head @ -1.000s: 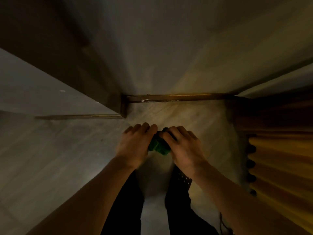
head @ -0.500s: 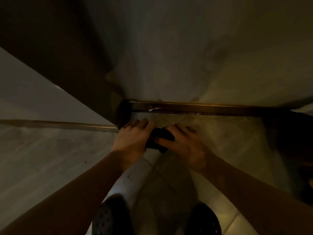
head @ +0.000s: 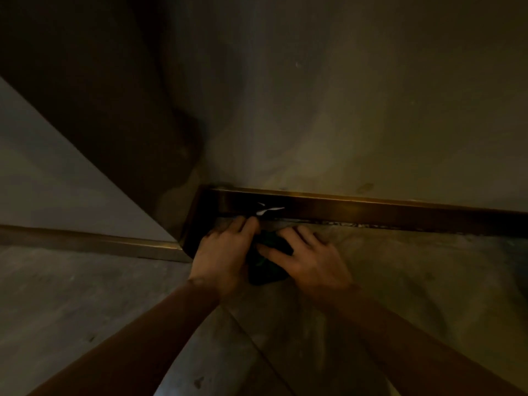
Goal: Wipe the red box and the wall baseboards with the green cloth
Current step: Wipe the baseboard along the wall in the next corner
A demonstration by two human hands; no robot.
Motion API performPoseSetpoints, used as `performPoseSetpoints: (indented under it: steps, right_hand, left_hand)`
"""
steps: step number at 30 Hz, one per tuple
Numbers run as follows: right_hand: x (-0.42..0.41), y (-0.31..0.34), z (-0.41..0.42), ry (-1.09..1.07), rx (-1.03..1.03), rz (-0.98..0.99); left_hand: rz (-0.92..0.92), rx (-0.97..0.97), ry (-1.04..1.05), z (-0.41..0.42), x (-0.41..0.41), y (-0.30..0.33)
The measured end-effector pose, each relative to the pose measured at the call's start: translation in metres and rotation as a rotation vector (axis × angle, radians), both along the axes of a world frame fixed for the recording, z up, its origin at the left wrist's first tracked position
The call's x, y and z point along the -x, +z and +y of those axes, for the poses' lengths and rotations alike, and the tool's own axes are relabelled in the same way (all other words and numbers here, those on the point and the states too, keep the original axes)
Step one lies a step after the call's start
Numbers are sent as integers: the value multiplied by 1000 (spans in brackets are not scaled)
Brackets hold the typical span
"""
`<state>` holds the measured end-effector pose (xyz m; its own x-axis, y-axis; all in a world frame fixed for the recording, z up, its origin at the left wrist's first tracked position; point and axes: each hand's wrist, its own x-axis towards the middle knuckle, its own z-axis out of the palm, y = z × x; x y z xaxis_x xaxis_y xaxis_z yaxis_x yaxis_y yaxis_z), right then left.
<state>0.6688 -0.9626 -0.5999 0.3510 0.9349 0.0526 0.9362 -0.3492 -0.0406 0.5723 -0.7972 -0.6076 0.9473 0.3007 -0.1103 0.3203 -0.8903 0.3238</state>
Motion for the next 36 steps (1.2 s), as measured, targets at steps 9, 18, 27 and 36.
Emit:
performPoseSetpoints:
  steps: [9,18,27,36]
  right_hand:
    - [1,-1,17,-8,98,-64]
    - [-20,4,34,27,184,-239]
    - [-21,-16,61,196,110,-365]
    - [-36,-16,66,254,80,-470]
  left_hand:
    - [-149,84,93,2,1,-24]
    - [-114,55,144,-7,17,-67]
    - [-65,37,184,-10,16,-75]
    - [-87,26,181,-10,18,-76]
